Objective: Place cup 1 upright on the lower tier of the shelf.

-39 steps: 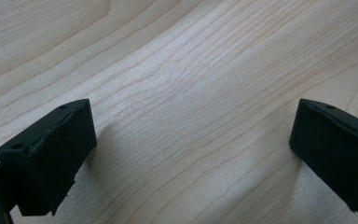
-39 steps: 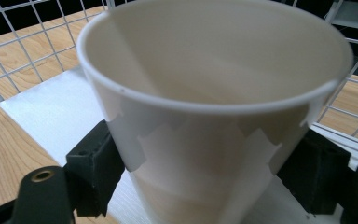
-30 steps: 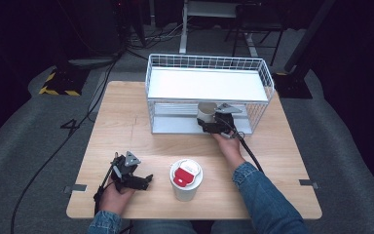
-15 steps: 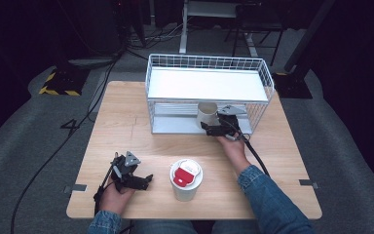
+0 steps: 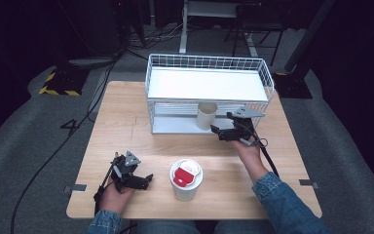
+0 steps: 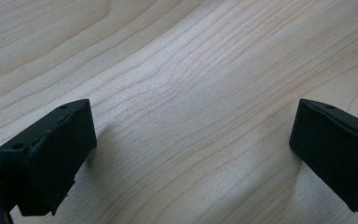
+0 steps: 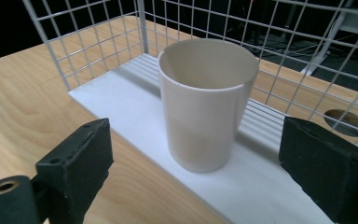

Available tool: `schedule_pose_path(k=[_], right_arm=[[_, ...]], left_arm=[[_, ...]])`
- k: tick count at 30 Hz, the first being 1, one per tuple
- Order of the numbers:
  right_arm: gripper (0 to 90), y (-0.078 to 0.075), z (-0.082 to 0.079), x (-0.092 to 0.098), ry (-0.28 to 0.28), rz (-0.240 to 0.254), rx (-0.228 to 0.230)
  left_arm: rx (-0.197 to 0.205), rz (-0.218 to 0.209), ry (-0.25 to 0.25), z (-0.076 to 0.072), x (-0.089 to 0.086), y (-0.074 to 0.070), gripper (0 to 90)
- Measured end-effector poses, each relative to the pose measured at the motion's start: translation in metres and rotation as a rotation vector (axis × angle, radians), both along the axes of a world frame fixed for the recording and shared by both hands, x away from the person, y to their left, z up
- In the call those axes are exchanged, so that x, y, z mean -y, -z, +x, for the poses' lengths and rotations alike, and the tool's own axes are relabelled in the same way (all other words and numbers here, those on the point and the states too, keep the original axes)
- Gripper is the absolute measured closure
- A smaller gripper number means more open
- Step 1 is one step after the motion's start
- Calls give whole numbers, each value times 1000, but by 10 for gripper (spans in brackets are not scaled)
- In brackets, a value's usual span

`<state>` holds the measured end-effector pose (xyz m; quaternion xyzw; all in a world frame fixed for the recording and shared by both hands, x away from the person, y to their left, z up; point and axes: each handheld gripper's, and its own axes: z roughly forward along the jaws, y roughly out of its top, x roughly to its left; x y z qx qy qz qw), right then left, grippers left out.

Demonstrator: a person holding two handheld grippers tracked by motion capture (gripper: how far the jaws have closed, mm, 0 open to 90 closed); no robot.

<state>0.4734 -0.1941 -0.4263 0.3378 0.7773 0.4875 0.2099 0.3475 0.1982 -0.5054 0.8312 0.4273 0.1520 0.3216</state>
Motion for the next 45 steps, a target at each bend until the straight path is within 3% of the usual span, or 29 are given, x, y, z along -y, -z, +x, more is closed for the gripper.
schedule_pose_path(k=[10,28,35,38,45], right_arm=[[102,-19,-35,39,-7,-16,0],[102,-24,-70,87,2,-56,-25],[102,-16,-88,106,-5,-68,-54],[102,-1,-98,121,13,-27,-77],[103,14,-105,133,19,-11,-118]], left_arm=[[-1,1,17,2,0,0,10],[3,5,20,-1,-3,0,15],[1,-1,24,-1,-3,0,15],[-1,-2,25,-1,-3,0,14],[4,3,24,-1,-3,0,14]])
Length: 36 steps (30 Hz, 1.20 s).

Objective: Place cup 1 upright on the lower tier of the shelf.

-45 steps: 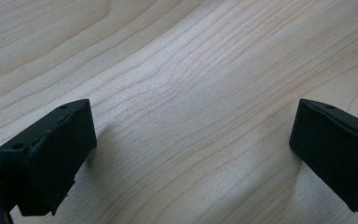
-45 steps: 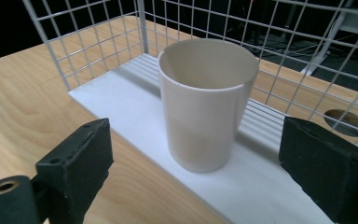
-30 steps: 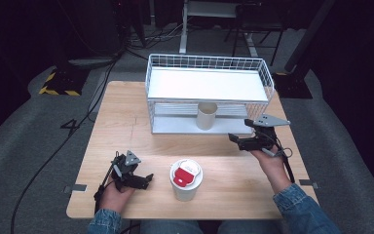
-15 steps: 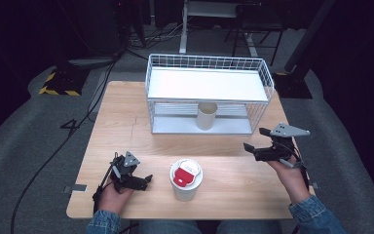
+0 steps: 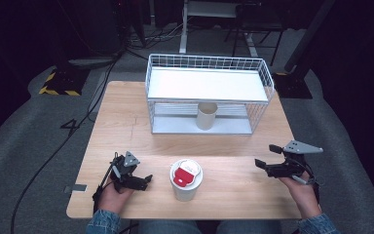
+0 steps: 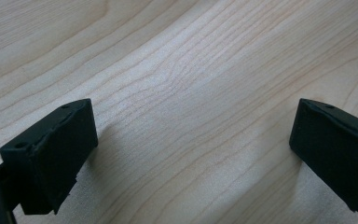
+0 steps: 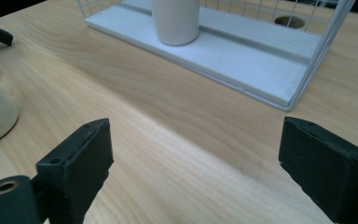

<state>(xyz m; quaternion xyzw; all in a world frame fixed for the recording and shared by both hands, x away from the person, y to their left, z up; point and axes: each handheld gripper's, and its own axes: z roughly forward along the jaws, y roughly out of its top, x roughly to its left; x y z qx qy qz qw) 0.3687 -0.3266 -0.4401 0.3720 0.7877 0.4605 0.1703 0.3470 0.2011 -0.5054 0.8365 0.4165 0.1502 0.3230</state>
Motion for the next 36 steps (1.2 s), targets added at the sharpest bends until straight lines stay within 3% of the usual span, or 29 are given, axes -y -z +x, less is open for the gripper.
schedule_pose_path(k=[5,14,18,27,32,36], right_arm=[[105,11,-7,2,-9,2,-40],[107,34,-17,8,14,-61,-73],[112,46,-17,9,46,-89,-109],[112,57,-20,8,52,-155,-123],[108,63,-22,11,89,-197,-120],[101,65,-22,13,98,-194,-112]], left_arm=[[0,0,-1,0,0,0,14],[-1,1,-3,0,0,0,14],[-1,1,-5,0,1,0,14],[-1,0,-5,0,1,0,14],[-1,1,-5,0,1,0,14],[-1,1,-5,0,1,0,14]])
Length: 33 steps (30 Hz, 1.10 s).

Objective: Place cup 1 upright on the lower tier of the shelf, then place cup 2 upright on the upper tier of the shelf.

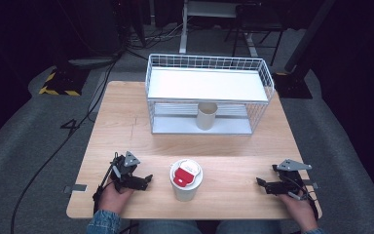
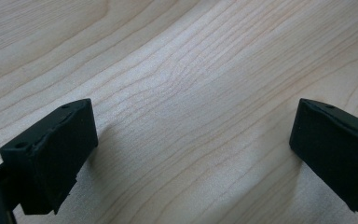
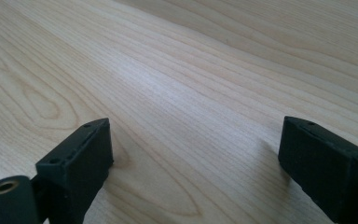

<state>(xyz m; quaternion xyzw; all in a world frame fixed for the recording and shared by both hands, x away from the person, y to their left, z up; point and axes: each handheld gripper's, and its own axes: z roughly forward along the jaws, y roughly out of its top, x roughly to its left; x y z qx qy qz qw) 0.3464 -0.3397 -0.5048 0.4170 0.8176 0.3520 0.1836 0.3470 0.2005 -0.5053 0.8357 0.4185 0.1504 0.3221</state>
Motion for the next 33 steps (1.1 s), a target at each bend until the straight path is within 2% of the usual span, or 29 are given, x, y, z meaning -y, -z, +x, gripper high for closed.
schedule_pose_path(k=[5,26,30,33], right_arm=[[46,1,3,1,11,-10,-10],[46,1,3,1,12,-10,-10],[46,1,3,1,12,-10,-10],[46,1,3,1,12,-10,-10]], left_arm=[[0,0,0,0,0,0,14],[2,-4,-19,0,1,0,14],[-8,13,-24,-2,1,-1,14],[-11,8,-18,-3,1,-1,14]])
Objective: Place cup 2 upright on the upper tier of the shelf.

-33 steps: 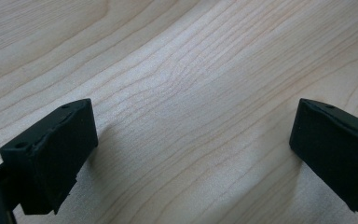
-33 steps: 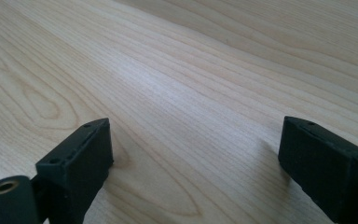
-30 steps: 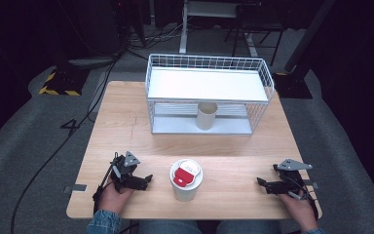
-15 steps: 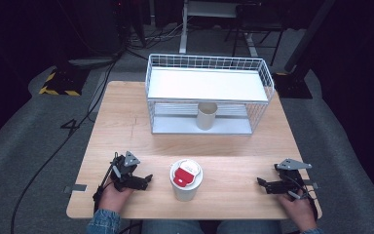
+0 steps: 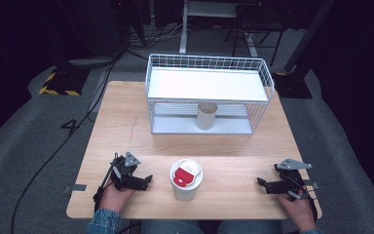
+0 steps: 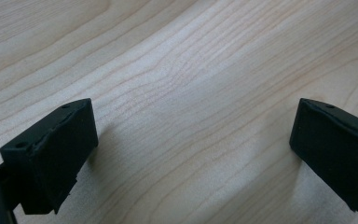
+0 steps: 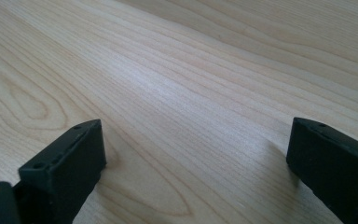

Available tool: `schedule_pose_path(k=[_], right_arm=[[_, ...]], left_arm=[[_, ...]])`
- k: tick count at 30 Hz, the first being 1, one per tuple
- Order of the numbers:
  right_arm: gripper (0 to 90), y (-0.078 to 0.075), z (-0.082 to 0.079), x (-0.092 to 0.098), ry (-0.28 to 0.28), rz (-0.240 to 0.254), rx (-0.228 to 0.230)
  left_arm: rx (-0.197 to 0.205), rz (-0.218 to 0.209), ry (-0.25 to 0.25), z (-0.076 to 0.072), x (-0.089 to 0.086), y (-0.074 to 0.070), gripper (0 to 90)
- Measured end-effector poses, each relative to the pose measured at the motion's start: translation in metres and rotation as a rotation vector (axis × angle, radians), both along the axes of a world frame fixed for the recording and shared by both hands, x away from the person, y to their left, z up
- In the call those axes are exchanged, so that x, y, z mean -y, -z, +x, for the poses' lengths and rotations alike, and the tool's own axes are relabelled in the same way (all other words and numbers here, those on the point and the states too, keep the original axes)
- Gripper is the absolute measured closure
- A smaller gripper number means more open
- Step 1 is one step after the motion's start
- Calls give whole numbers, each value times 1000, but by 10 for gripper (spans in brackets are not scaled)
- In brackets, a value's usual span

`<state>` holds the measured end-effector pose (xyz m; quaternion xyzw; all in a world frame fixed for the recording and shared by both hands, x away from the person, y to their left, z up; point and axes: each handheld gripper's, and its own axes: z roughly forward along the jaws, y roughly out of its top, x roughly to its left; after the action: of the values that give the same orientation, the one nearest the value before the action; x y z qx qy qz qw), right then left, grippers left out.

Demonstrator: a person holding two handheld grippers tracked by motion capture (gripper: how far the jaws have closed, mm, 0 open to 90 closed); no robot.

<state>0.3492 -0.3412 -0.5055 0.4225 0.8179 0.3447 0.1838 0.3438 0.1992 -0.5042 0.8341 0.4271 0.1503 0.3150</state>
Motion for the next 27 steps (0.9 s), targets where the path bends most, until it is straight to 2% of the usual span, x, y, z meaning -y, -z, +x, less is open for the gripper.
schedule_pose_path(k=[7,10,12,14,15,18,20,21,22,24,27], right_arm=[[46,0,1,0,3,1,0],[46,0,1,0,3,1,0],[46,0,0,0,3,1,0],[46,0,0,0,3,1,0],[46,0,1,0,3,2,0],[46,0,0,0,3,2,0],[46,0,0,0,3,1,0],[46,0,0,0,3,1,0],[46,0,0,0,3,1,0],[46,0,0,0,3,1,0],[46,0,0,0,3,1,0]], left_arm=[[-7,9,7,-3,-1,-2,27],[1,-4,4,-5,-2,-4,27],[14,-31,5,-7,-4,-9,27],[19,-39,5,-9,-4,-11,27],[31,-30,20,-10,-5,-13,27],[43,-59,24,-14,-7,-20,27],[50,-105,25,-17,-9,-25,30],[60,-140,33,-19,-11,-30,40],[60,-140,33,-19,-11,-30,42],[74,-174,44,-24,-13,-36,44],[87,-186,55,-29,-13,-40,45]])
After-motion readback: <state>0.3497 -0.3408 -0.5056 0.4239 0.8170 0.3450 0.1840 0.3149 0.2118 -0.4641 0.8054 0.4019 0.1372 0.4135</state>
